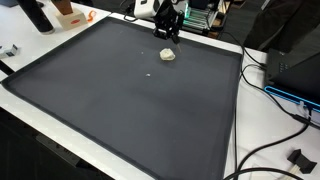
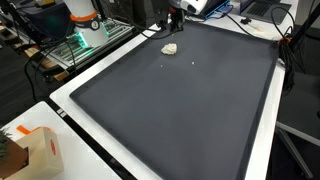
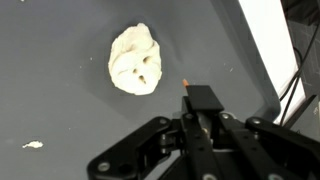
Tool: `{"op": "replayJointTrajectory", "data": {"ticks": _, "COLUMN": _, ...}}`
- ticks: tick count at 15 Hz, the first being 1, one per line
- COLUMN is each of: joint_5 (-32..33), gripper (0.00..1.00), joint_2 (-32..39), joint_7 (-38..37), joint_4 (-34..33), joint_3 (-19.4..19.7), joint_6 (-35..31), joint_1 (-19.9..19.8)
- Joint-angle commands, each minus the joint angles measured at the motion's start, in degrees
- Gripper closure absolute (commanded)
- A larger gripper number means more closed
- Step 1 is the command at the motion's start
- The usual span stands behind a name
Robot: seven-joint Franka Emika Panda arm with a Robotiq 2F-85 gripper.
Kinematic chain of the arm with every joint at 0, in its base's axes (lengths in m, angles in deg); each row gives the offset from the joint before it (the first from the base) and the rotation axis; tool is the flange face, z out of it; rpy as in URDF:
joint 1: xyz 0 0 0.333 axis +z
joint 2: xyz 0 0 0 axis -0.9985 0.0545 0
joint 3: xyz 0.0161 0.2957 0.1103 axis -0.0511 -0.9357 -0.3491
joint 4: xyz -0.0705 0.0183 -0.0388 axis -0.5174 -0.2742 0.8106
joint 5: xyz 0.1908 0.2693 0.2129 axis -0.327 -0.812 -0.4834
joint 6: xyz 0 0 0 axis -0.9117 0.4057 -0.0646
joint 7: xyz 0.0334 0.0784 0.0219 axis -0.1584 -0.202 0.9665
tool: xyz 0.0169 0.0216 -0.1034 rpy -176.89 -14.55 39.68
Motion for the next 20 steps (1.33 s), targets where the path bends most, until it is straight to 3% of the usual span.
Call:
{"op": "replayJointTrajectory", "data": {"ticks": 1, "joint_5": -1.7, "gripper": 0.97, "joint_2": 1.7, "joint_7": -0.3, "joint_4": -0.8, "joint_3": 0.2, "joint_6": 0.6, "joint_1": -0.9}}
{"op": "replayJointTrajectory", "data": {"ticks": 20, "joint_5": -7.8, "gripper": 0.97, "joint_2": 6.3, "joint_7": 0.8, "joint_4": -3.2, "joint_3": -0.2, "joint_6": -0.3, "joint_1": -3.8}}
